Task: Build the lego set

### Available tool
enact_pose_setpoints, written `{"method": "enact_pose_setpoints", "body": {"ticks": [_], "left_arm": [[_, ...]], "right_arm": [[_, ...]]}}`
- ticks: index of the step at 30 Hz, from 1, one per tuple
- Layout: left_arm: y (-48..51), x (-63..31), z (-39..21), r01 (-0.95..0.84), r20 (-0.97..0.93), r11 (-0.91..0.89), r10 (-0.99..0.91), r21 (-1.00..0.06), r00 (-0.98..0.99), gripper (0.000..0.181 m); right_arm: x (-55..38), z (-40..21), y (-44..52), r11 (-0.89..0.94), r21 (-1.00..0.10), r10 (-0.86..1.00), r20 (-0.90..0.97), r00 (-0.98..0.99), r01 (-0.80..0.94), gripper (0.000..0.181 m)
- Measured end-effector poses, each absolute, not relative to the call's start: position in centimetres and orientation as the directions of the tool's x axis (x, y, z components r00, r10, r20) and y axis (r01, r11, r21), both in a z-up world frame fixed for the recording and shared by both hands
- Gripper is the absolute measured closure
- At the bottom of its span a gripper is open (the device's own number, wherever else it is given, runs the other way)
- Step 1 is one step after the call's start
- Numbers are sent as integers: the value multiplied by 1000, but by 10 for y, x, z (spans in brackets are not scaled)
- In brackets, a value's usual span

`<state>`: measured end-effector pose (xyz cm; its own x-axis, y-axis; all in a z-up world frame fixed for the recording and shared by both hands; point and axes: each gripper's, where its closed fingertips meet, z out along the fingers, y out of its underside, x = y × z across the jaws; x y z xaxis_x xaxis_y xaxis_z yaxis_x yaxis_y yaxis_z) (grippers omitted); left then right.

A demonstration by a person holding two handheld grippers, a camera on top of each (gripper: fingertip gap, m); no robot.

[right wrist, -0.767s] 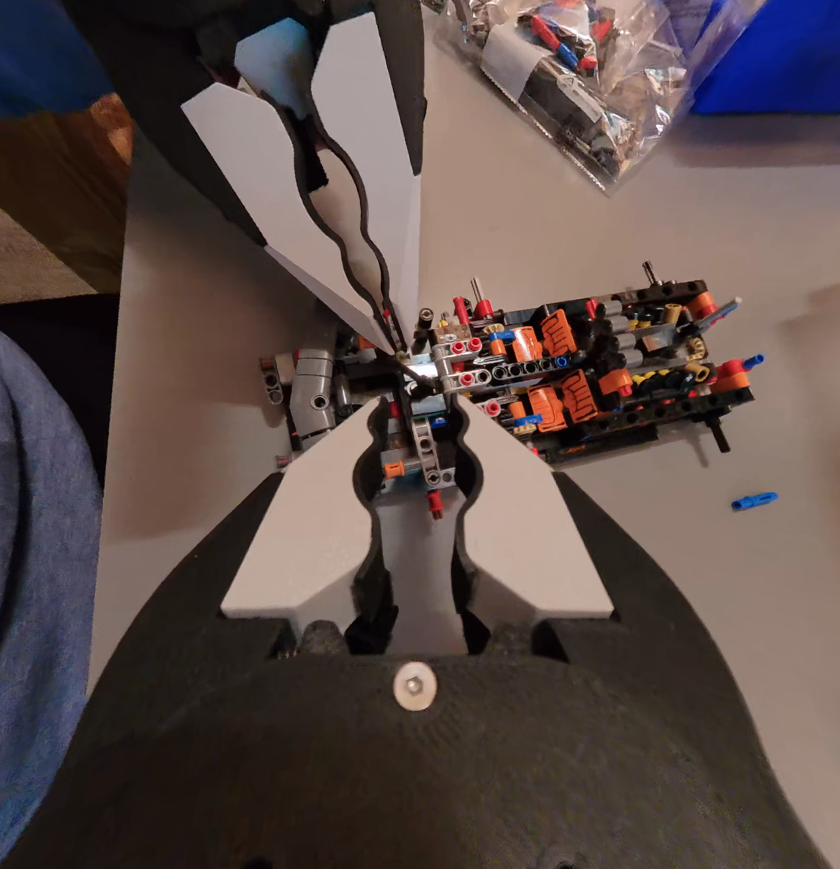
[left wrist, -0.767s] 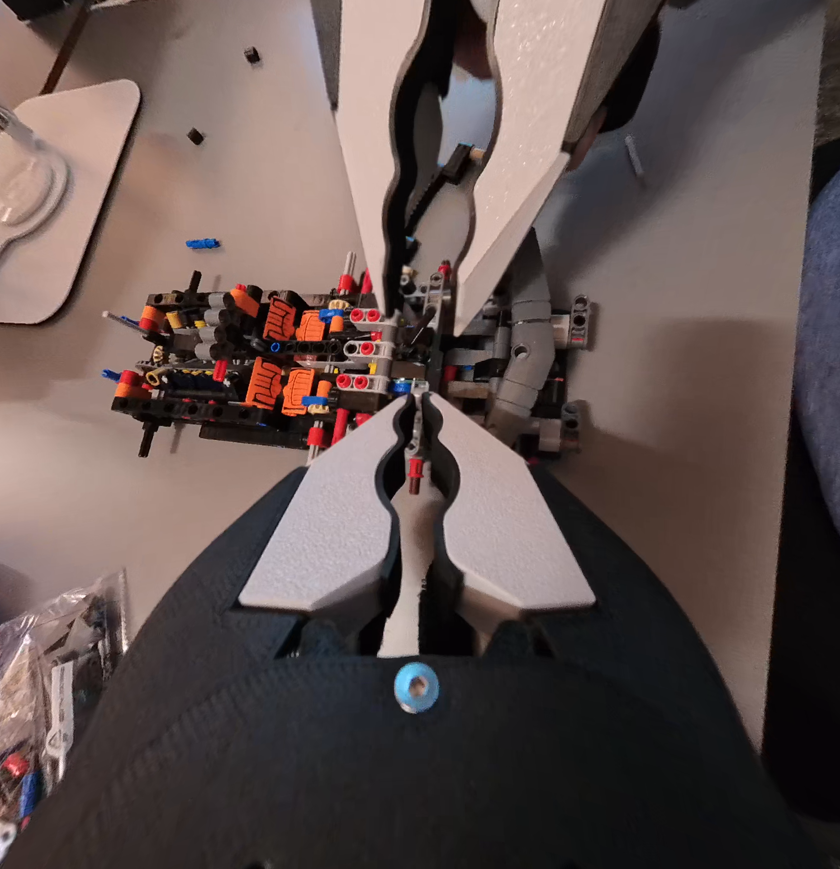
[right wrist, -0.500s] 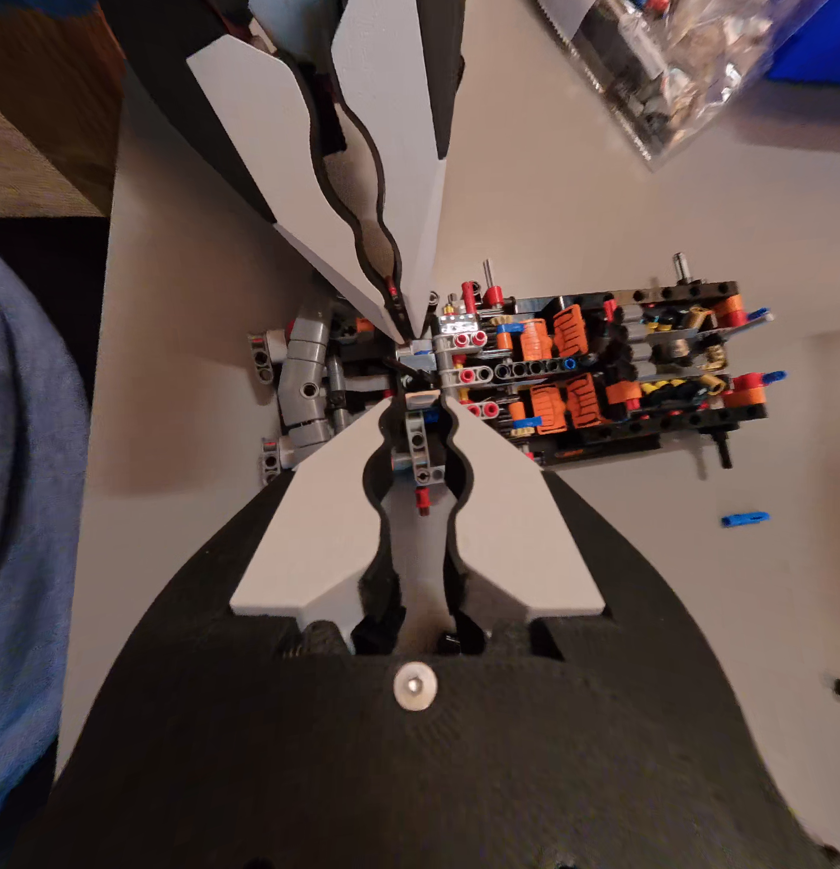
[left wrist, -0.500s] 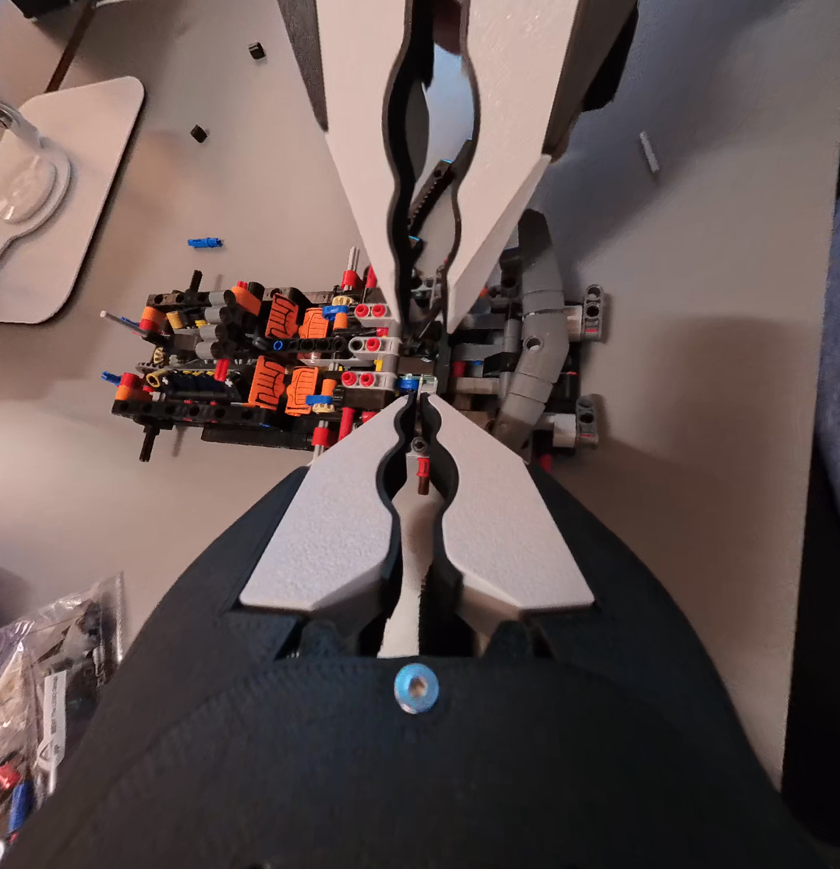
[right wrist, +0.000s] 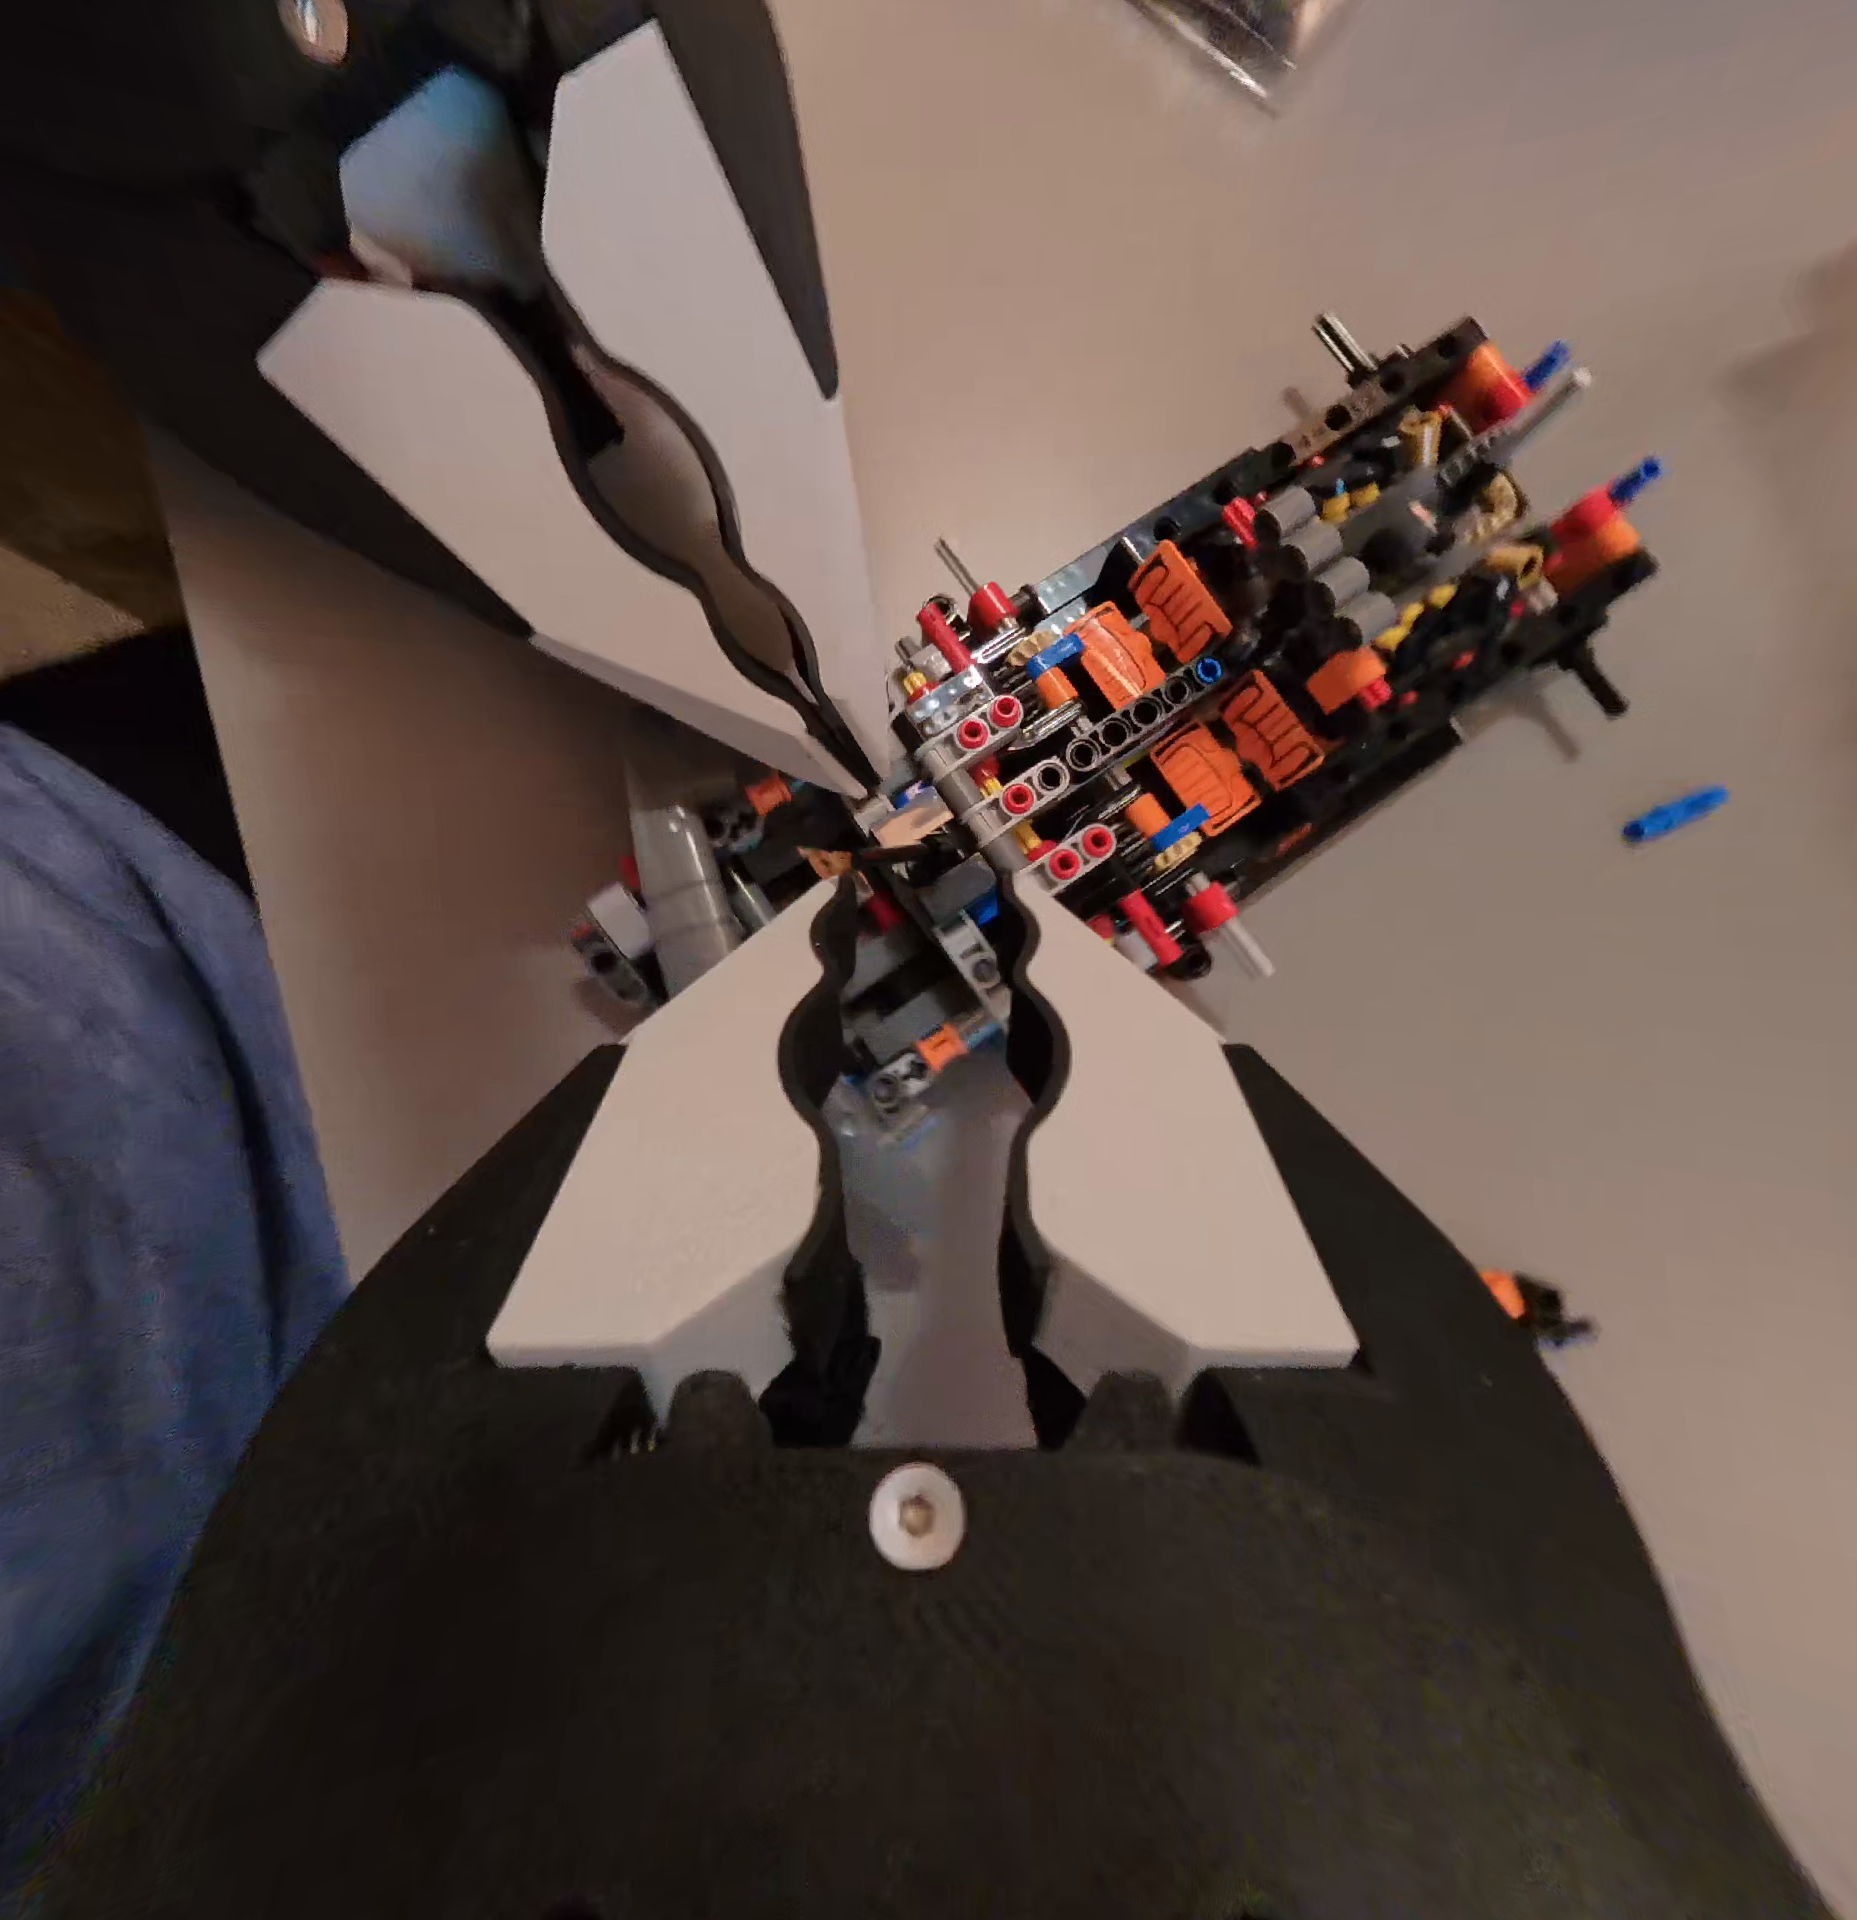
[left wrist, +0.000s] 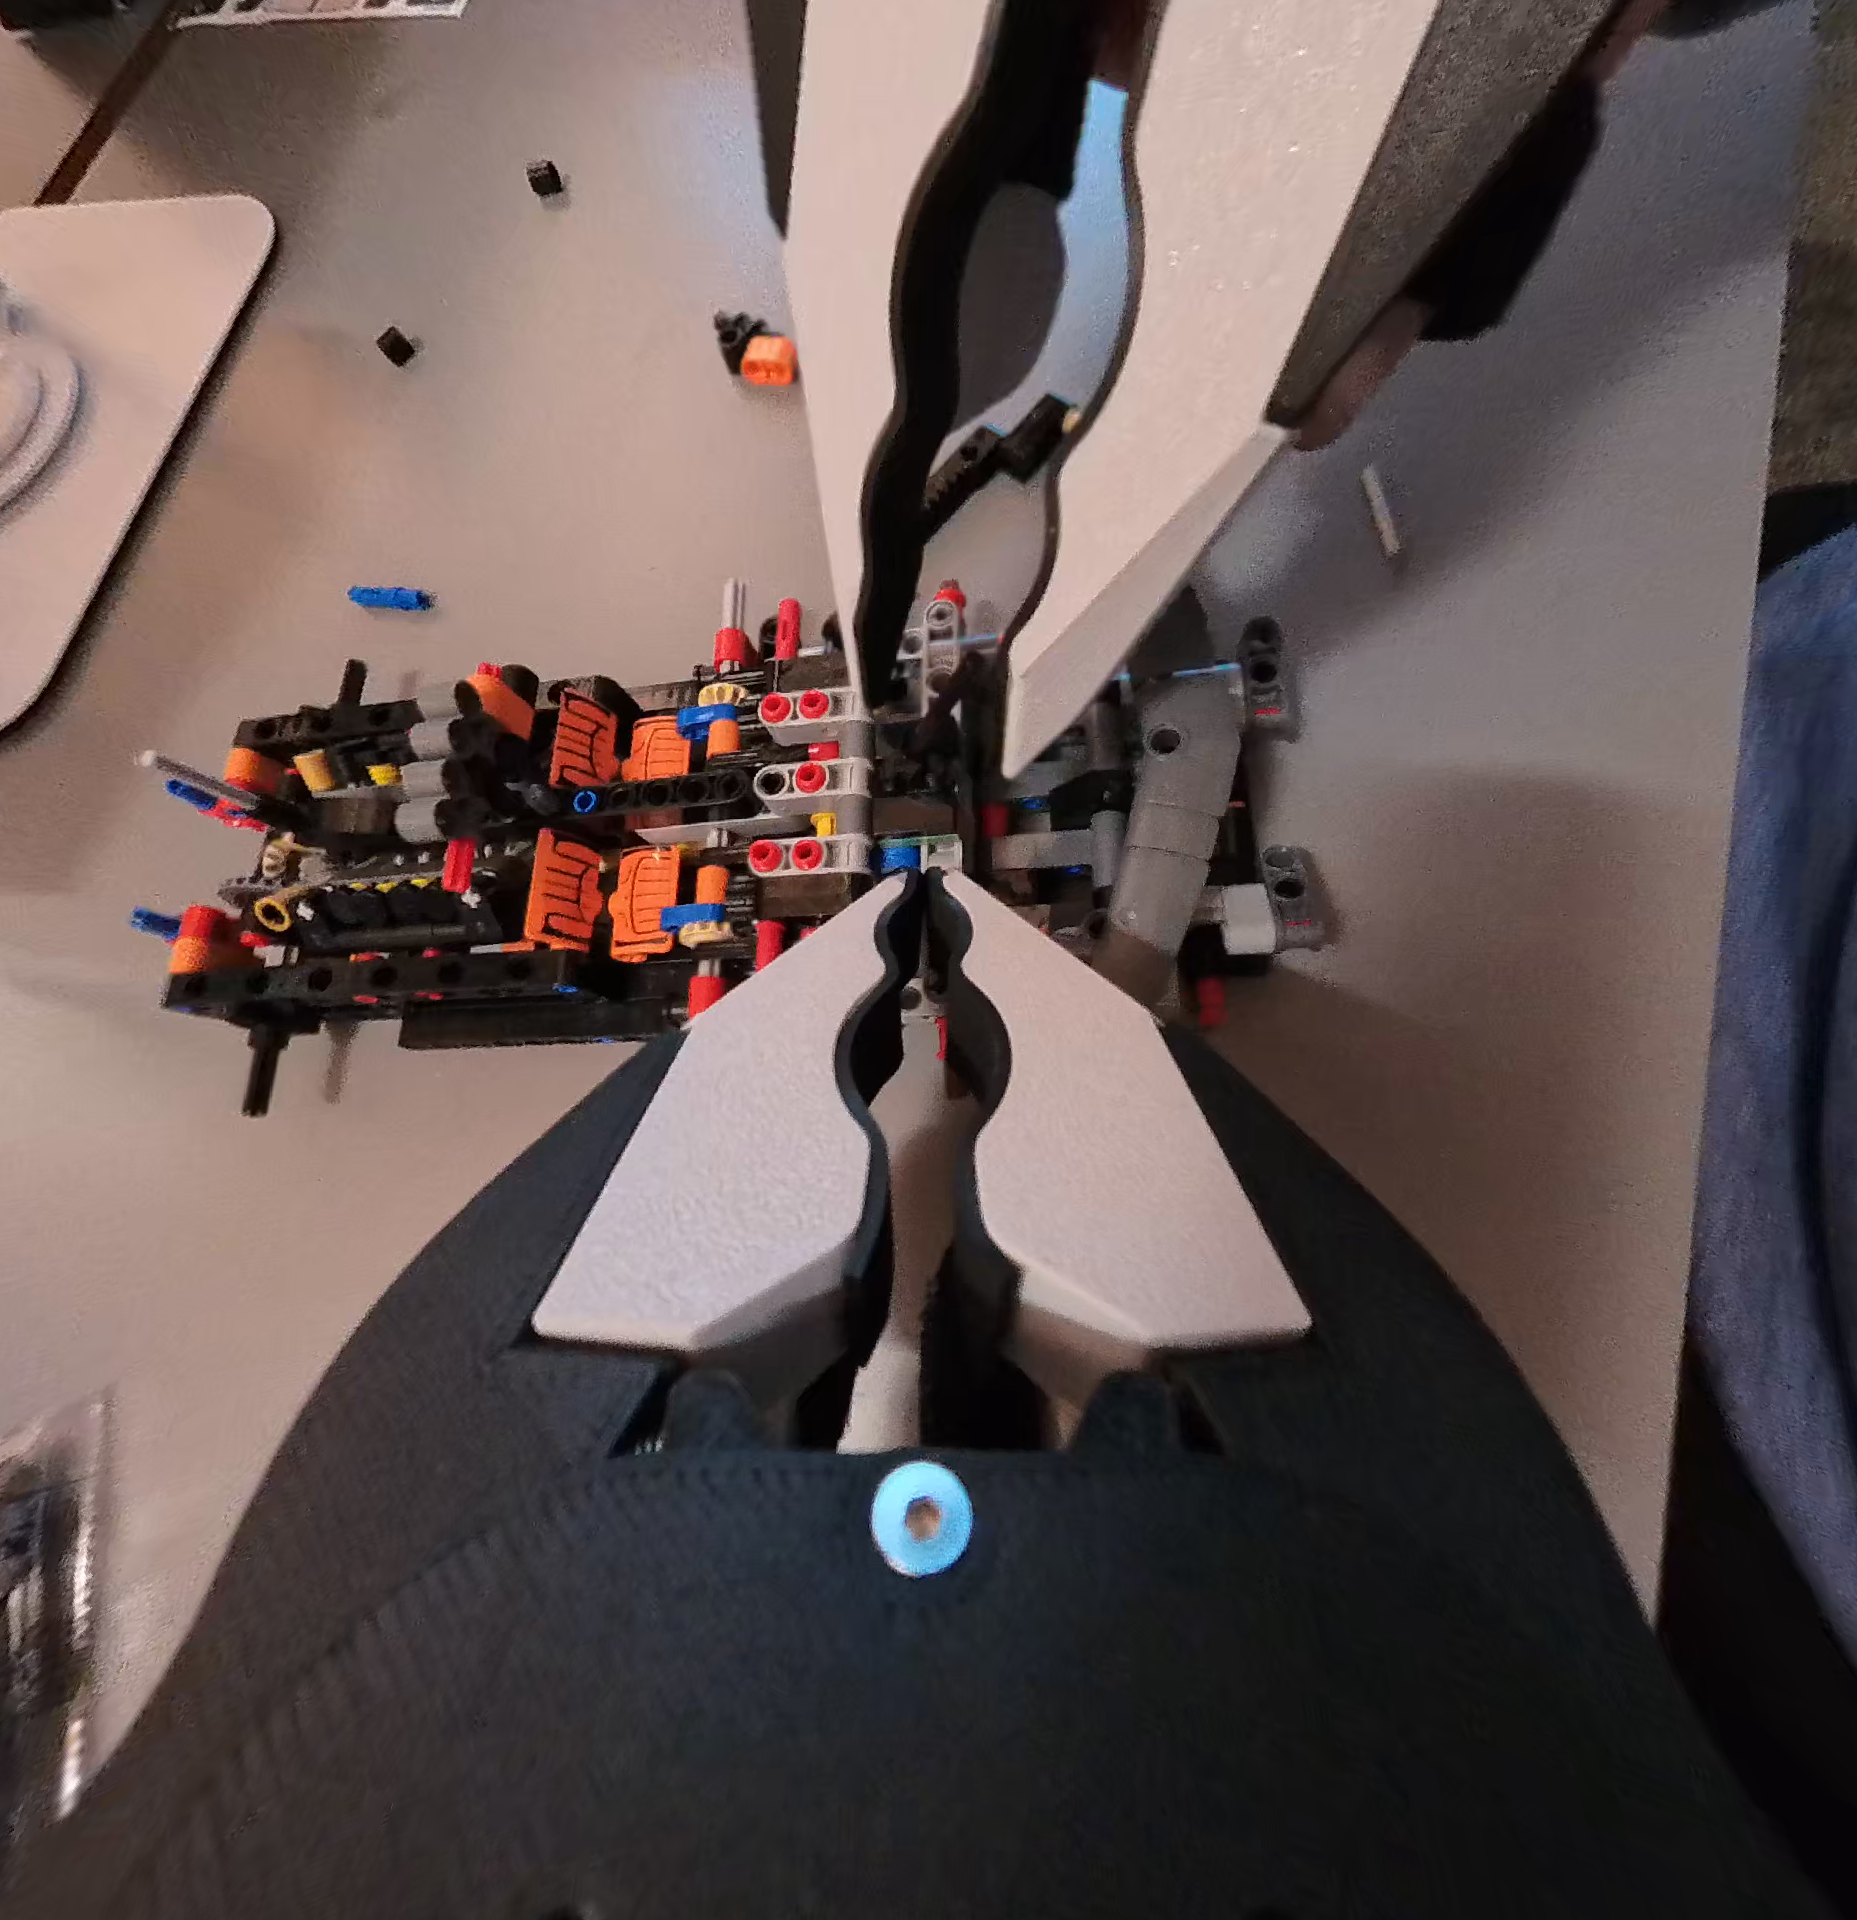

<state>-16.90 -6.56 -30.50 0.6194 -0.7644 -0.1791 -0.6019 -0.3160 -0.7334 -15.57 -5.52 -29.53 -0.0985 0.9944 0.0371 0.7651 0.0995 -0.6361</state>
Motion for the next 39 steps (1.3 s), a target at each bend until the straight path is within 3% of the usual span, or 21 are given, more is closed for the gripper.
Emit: {"method": "enact_pose_setpoints", "body": {"ticks": [1,10,18,28,39], "left_arm": [[-64,-164,-305,-587,-168,-323,-758,-743,630,181],[-49,-124,-304,-473,-94,-318,-743,-821,663,181],[-48,-119,-304,-457,-76,-330,-739,-826,670,181],[-51,-115,-306,-463,-62,-333,-755,-822,653,181],[-51,-114,-306,-455,-45,-341,-759,-823,650,181]], "right_arm": [[-152,-294,-56,50,-643,998,9,-58,764,156],[-114,-301,-31,-225,-636,956,1,293,738,141],[-116,-306,-30,-335,-666,925,-98,367,666,154],[-116,-305,-30,-271,-680,932,-8,362,682,159],[-116,-304,-30,-380,-714,900,-138,413,589,160]]}}
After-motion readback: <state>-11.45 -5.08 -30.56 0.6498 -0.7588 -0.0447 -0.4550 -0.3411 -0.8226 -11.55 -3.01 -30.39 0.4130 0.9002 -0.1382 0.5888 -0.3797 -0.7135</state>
